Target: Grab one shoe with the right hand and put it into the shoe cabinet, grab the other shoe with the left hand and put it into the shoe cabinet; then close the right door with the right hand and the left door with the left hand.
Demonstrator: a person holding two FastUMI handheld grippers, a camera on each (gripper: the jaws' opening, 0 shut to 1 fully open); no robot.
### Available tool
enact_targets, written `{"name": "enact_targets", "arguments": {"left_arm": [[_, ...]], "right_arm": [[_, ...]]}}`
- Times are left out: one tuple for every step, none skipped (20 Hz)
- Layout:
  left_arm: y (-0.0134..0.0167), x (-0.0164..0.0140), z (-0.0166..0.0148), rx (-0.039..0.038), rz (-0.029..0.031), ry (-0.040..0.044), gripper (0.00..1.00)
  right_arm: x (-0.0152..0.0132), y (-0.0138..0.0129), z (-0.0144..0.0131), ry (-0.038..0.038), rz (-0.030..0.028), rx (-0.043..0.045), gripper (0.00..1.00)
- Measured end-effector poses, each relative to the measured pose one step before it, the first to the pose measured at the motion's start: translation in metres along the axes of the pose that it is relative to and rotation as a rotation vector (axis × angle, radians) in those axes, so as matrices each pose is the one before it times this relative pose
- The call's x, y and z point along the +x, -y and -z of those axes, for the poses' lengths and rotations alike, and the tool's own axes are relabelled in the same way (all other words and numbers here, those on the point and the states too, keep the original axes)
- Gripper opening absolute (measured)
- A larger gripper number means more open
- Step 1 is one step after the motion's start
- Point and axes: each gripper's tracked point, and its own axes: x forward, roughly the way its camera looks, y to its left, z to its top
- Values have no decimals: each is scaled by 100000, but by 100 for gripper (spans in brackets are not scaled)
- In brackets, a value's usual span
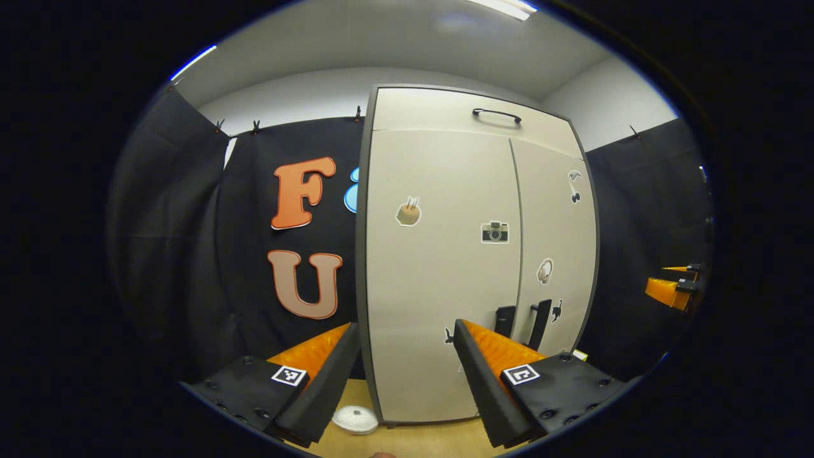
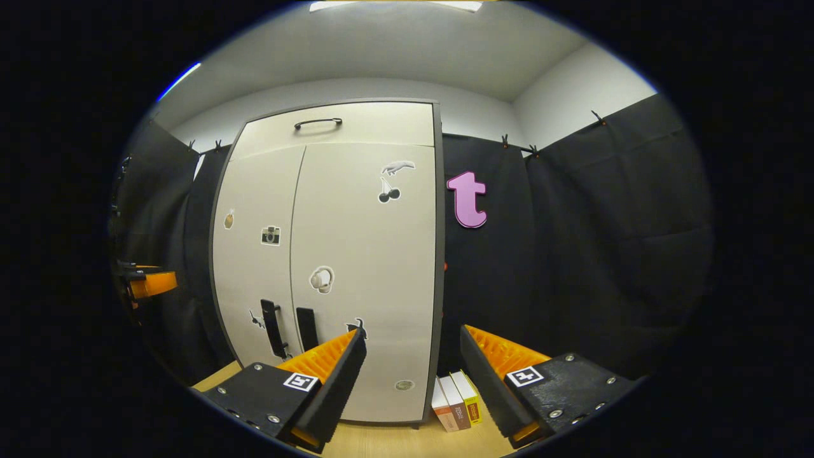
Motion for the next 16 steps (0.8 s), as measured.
{"name": "enact_targets", "arguments": {"left_arm": [[-911,-656,-554,-1214,-1252,662,94],[-1066,-499,-504,-867,-1555,846,96],[-950,-412,-512,-668,-1658,981,94],[-975,-450,-394,-404,-1847,1018,94],[-1160,-538,-678,-35,-1894,1263,96],[-1166,-605,-450,148,-2142,774,96],[-946,-393,-427,49,-1735,636,94],[-658,-319,-394,-381,-1002,359,94],[-644,-344,-289,-936,-710,161,96],[-743,-140,-217,-912,-717,33,96],[-783,-313,-259,-238,-1123,86,96],[-888,-375,-109,549,-1730,47,94],[-806,-270,-103,754,-2041,-61,96],[-792,-440,109,157,-2006,-156,94],[-428,-499,205,-392,-917,-449,94],[-273,-531,292,-313,-432,-682,94]], "right_arm": [[-346,-267,-280,188,-664,344,92],[-232,-154,-351,479,-253,100,92],[-264,-205,-287,498,-148,-116,92],[-282,-255,-257,406,-188,-139,92],[-223,-287,-286,302,-591,-98,92],[-141,-340,-240,343,-810,-119,92],[29,-289,-295,270,-583,-130,92],[-5,-303,-214,-80,-460,-29,92],[102,-172,-93,-197,-394,-34,92],[29,-282,-39,-119,-407,-53,92],[127,-193,107,-310,-306,-108,92],[60,-302,169,-464,-601,-26,92],[90,-421,271,-446,-939,124,92],[-6,-450,108,-160,-1318,167,92],[49,-390,203,-100,-1192,-19,92],[124,-281,184,-169,-1171,-66,92]]}}
